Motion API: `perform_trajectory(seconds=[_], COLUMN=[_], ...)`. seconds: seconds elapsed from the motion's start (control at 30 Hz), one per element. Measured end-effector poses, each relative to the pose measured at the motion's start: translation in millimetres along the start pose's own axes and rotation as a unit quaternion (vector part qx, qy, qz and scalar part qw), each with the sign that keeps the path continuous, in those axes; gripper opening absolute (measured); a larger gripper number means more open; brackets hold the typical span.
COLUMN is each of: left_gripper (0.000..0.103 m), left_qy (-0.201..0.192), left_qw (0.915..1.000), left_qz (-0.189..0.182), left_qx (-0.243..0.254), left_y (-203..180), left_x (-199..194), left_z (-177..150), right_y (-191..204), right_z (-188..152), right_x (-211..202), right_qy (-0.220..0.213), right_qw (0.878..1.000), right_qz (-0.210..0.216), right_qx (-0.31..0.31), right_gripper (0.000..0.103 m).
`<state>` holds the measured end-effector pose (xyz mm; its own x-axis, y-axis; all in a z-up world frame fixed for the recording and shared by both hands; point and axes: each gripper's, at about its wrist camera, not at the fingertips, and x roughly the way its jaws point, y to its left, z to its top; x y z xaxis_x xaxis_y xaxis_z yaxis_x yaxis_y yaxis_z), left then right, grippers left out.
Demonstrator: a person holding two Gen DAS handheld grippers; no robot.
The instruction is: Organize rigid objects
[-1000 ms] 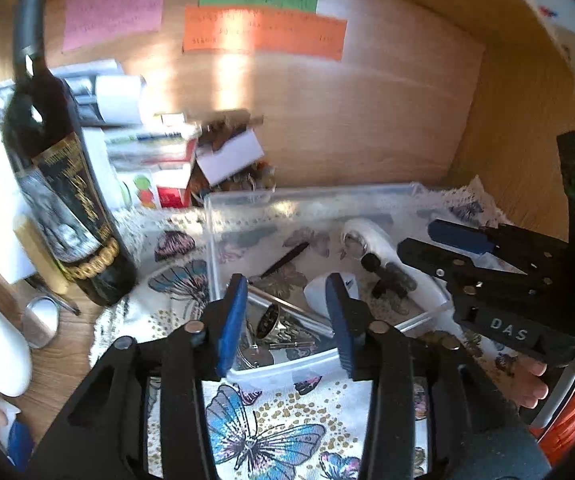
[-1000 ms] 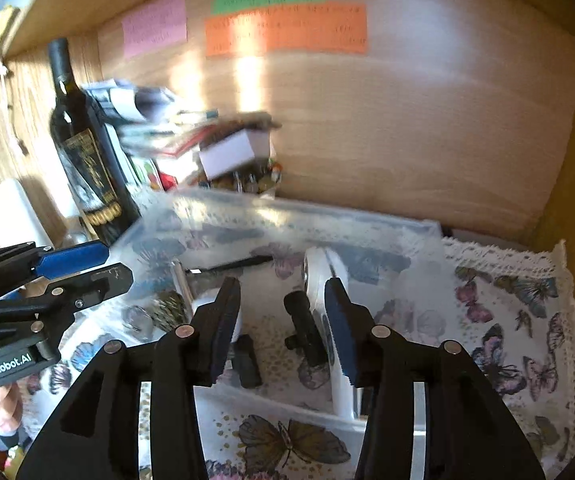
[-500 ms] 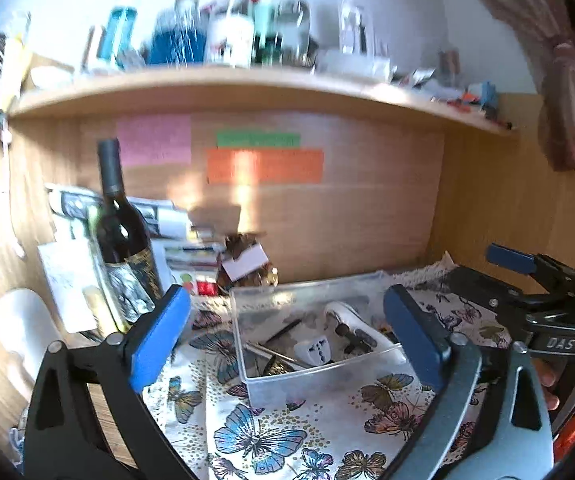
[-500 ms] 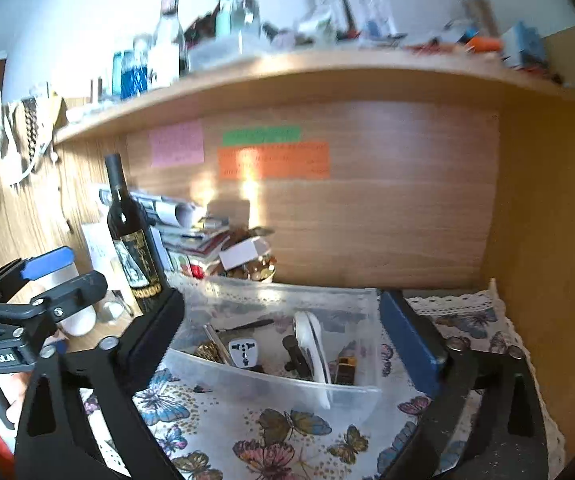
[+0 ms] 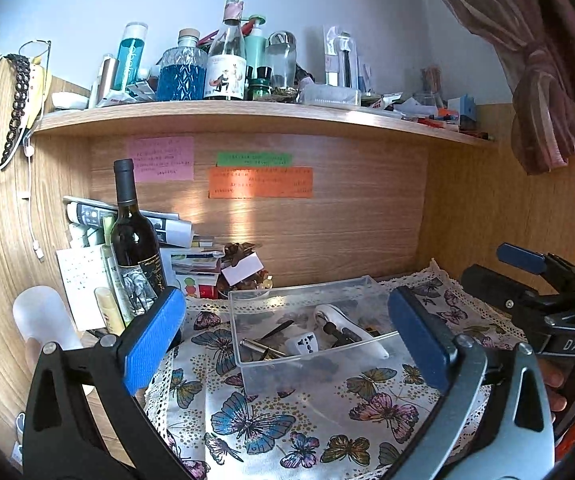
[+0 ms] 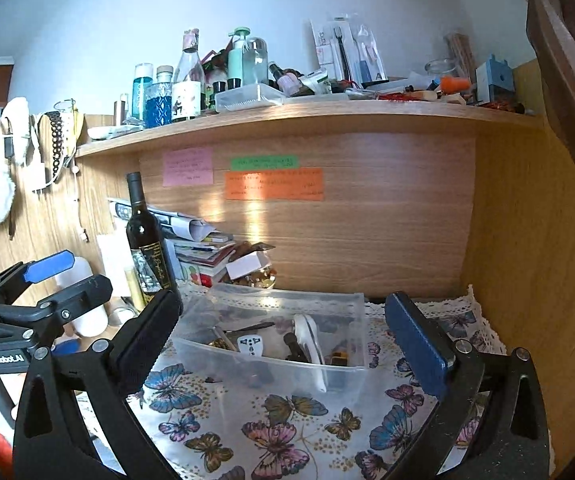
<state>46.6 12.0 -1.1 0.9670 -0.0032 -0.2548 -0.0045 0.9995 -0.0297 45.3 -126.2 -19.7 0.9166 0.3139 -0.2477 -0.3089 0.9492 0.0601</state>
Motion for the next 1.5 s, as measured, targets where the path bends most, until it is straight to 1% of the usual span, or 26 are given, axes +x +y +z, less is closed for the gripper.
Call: perform_trajectory(seconds=[0.47,1.3,1.43,1.5], left_gripper=[0.103,0.103,0.103,0.103], left_qy=[0.0,0.0,0.001,-0.003], left_qw=[1.0,0.9999,1.0,1.0], left_qz=[-0.005,-0.011,-0.009,-0.001], left_qx=[-0.002,-0.002,-0.001,-0.005], left_y=[4.7,0.6,-0.6,0.0], left_x=[0.4,0.0,-0.2,-0.5], left_z=[1.8,3.6,3.7,3.9], right_y=[2.9,4.9,5.4,6.0], right_z=[-0.2,2.5,2.3,2.1], right_x=[-4.2,-7.0,-7.5,-7.8], right_qy=[-0.005,-0.011,-0.012,-0.013], right_qw=[1.0,1.0,1.0,1.0], right_qz=[0.001,0.008,0.008,0.008], right_qx=[-0.002,0.0,0.0,0.0], right_gripper=[0.103,0.103,0.103,0.103])
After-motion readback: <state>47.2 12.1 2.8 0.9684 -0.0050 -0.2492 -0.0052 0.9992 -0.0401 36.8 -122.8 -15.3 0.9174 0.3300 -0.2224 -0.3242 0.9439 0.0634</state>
